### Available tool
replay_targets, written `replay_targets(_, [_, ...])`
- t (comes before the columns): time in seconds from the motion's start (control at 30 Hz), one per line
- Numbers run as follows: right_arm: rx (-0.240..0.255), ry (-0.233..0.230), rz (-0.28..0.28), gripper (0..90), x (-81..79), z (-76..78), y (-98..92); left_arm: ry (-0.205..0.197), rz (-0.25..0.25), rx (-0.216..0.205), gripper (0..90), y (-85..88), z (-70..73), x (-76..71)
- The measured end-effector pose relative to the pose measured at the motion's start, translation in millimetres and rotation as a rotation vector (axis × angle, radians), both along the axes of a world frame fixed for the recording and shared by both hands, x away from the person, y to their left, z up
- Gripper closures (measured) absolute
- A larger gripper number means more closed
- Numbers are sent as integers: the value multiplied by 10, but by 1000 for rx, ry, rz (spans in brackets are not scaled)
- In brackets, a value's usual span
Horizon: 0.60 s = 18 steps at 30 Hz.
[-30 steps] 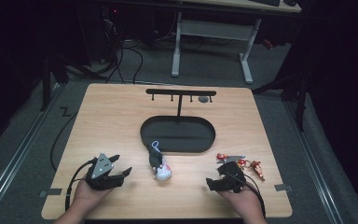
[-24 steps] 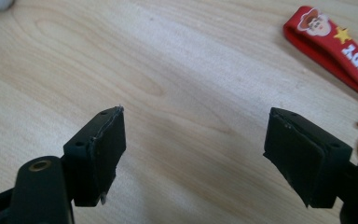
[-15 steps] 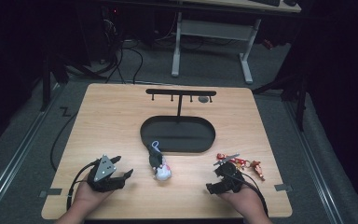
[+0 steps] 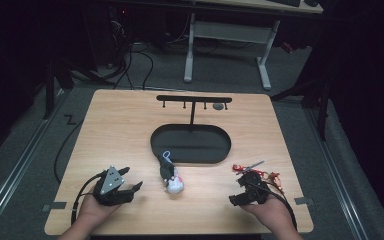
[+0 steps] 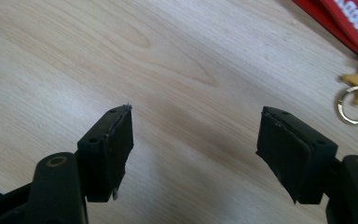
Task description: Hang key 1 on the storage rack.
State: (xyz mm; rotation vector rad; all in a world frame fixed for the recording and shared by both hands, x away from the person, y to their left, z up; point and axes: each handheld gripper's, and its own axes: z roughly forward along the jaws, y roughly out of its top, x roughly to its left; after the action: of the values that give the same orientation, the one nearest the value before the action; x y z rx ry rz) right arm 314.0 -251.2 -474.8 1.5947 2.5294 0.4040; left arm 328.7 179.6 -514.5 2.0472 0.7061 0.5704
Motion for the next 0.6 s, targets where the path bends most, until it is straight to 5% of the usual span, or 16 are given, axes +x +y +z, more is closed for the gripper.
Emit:
replay_targets(0.33, [-52,12,-18,246,-64,91,-302,0,-4,1,323,-8,-3,10])
replay_targets(0.6, [-84,10,-65,308,-105,169,-557,4,-10,12,324,-17,-8,7])
